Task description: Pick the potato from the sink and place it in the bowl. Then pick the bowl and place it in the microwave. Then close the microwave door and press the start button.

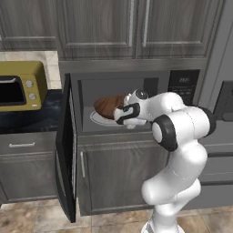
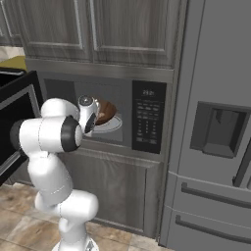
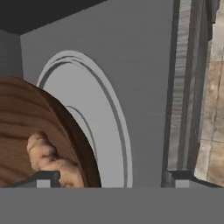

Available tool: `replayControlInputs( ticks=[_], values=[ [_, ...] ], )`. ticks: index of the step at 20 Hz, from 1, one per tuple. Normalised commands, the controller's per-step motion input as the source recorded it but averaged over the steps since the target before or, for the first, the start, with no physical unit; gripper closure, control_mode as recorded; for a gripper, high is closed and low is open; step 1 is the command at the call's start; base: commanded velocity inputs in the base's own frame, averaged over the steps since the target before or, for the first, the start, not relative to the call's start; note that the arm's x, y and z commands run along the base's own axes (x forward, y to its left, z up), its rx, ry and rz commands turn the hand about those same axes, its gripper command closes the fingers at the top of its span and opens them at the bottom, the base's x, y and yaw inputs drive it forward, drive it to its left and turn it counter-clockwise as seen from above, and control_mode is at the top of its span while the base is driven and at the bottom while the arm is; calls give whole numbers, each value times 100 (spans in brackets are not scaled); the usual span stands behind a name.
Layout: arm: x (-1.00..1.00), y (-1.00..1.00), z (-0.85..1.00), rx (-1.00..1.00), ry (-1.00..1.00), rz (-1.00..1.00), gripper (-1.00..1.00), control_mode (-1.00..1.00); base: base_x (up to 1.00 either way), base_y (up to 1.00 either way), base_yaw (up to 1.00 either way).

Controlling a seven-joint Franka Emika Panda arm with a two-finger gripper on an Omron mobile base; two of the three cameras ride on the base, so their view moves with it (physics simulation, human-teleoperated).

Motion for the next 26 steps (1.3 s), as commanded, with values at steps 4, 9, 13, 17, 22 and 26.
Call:
replayControlInputs(
  ticks=[4,9,13,17,22,26],
  values=[
    [-96,-28,68,3,-5,0,-100,-100,0,0,0],
    [-100,-14,59,6,-1,0,-100,-100,0,0,0],
    [-100,0,78,3,2,6,-100,-100,0,0,0],
    [-100,0,75,8,7,9,-100,-100,0,0,0],
    [-100,0,70,6,9,12,-100,-100,0,0,0],
    [-100,0,56,4,6,25,-100,-100,0,0,0]
  ],
)
